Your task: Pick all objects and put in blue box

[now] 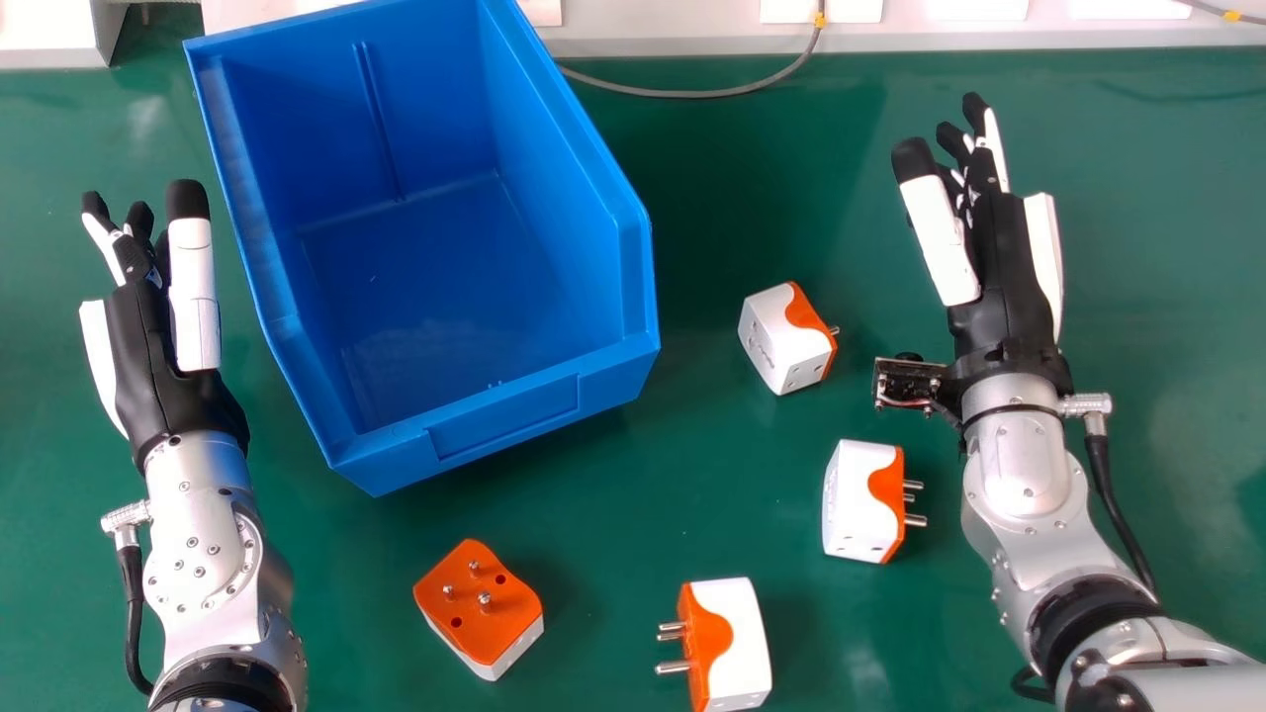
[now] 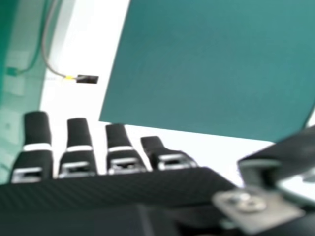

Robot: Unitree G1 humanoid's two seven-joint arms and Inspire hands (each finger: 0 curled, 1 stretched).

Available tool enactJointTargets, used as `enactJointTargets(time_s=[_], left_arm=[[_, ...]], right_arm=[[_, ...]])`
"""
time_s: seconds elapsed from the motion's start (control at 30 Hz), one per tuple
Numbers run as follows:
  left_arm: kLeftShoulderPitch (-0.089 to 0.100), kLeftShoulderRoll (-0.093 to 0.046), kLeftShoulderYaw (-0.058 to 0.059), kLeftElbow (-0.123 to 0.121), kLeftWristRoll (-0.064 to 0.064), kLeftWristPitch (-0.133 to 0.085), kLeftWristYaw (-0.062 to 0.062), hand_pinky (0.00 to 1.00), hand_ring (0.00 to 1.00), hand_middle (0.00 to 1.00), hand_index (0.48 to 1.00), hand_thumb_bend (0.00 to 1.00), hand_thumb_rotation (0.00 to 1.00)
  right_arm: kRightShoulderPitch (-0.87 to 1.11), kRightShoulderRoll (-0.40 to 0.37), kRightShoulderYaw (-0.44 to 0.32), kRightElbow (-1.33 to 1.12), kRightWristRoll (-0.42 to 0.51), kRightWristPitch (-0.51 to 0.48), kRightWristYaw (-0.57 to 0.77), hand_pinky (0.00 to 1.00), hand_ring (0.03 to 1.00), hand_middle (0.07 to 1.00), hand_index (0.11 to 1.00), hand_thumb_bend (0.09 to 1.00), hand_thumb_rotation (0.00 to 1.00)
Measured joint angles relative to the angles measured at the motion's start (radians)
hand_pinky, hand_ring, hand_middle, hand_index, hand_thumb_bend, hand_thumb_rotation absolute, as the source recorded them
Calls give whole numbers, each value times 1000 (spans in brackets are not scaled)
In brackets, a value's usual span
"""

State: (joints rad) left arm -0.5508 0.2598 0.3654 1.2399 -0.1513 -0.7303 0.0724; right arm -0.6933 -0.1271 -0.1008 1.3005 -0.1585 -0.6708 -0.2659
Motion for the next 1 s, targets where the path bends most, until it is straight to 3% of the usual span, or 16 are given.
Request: enactJointTargets(time_s=[0.17, 0.27, 1.0], left_arm=[[0, 3, -7, 1, 14, 0, 18, 942, 978, 1000, 988, 998, 889], [0, 3, -8, 1, 17, 0, 24, 941, 978, 1000, 989, 999, 891], [0, 3, -6, 6, 15, 0, 17, 939, 978, 1000, 989, 1000, 897]], right_arm=[[0, 0, -3, 0, 1, 0, 10, 776, 889, 930, 968, 849, 1000], [0, 0, -3, 0, 0, 0, 10, 777, 889, 931, 968, 851, 1000], [0, -4, -24, 0, 30, -11, 59, 808, 903, 940, 974, 844, 1000]])
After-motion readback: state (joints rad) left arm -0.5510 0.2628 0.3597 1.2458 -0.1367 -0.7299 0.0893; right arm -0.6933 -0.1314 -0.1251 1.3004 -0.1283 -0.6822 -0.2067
